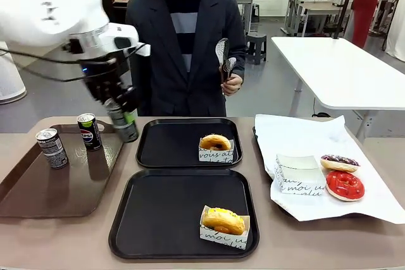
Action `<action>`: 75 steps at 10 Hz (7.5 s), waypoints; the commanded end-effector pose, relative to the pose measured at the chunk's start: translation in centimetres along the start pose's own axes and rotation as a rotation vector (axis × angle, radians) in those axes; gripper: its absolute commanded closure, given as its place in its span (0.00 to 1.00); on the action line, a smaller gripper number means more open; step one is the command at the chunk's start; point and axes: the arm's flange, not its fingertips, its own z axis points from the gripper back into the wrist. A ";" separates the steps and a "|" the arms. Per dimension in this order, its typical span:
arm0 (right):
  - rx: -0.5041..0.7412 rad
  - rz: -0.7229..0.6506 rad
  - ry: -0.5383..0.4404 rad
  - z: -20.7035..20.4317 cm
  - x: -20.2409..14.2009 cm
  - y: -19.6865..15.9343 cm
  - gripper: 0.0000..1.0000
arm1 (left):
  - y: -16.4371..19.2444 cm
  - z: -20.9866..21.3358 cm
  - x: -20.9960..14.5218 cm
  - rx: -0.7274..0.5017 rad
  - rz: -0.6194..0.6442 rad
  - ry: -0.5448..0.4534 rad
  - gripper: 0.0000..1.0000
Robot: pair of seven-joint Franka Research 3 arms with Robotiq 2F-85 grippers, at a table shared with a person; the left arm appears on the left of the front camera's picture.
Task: Set up donuts and drinks on trays.
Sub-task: Pick up one Pepsi coke and place it on the Flat Tray, then pick up one Pepsi coke from the Handle tray and place it on the Flat Tray without a Pepsi coke.
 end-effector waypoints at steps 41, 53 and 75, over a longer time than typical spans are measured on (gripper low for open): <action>0.010 0.014 0.000 -0.1 -0.2 0.1 0.00 | 15.4 -4.9 -3.9 0.018 0.566 0.030 0.00; 0.010 0.014 0.000 -0.1 -0.2 0.1 0.00 | 22.3 -7.0 3.0 0.013 0.704 0.177 0.00; 0.010 0.014 0.000 -0.1 -0.2 0.1 0.00 | 22.0 -14.7 1.6 0.082 0.604 0.166 0.00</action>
